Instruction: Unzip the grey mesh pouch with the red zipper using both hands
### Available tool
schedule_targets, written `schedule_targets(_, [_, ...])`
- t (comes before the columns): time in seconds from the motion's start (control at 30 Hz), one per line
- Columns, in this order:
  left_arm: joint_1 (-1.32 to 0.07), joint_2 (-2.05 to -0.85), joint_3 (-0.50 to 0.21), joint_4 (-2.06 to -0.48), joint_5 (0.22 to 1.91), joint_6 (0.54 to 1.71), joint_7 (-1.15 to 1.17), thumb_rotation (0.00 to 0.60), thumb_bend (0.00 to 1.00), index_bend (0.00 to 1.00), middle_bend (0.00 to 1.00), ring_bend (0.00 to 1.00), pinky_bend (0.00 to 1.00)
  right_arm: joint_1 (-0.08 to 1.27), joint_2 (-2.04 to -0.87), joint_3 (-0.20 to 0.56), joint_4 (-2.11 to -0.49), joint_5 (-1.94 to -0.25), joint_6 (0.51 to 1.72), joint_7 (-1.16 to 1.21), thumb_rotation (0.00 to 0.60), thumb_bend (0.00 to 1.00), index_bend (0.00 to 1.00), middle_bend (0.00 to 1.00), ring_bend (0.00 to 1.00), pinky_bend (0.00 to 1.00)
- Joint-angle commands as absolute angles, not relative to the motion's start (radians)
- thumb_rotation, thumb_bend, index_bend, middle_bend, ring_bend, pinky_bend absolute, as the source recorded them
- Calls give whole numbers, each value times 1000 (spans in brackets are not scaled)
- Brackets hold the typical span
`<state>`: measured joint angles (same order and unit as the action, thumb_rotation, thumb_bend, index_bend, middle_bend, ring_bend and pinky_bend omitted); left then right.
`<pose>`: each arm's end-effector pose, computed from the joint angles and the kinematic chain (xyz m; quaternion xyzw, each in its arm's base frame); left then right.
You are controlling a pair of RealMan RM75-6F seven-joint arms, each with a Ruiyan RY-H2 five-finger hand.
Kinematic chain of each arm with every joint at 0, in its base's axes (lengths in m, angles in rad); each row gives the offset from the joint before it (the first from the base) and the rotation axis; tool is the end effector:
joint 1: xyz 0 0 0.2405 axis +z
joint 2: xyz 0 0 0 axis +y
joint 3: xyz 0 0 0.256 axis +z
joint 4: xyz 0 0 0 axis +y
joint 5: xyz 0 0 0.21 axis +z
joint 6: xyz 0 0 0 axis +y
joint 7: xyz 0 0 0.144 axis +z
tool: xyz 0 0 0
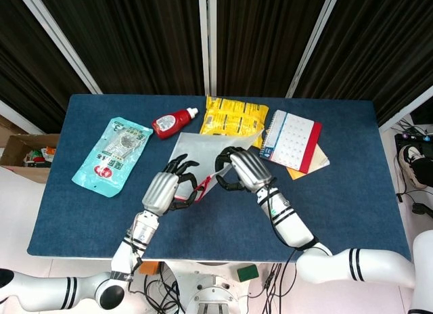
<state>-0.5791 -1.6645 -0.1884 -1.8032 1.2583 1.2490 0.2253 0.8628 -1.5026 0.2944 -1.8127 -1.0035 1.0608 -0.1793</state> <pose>-0.0840 0.2653 -0.0102 -0.6118 -0.4845 -0.5429 0.3103 -0.0353 -0.3259 0.0133 0.6633 -0.4710 0.5152 0.2697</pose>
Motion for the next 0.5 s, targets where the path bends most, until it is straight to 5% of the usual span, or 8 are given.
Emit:
schedule_targets(0.03, [-580, -1662, -189, -1809, 1258, 1245, 229, 600, 457, 619, 199, 44, 123, 856, -1513, 297, -1807, -1014, 1075, -172, 600, 477, 947, 593, 270, 350])
schedule_targets(0.5, [-576, -1673, -181, -1786, 1248, 1240, 264, 600, 458, 619, 199, 44, 123, 825, -1535, 320, -1797, -1068, 1113, -115, 600, 477, 953, 595, 272, 350])
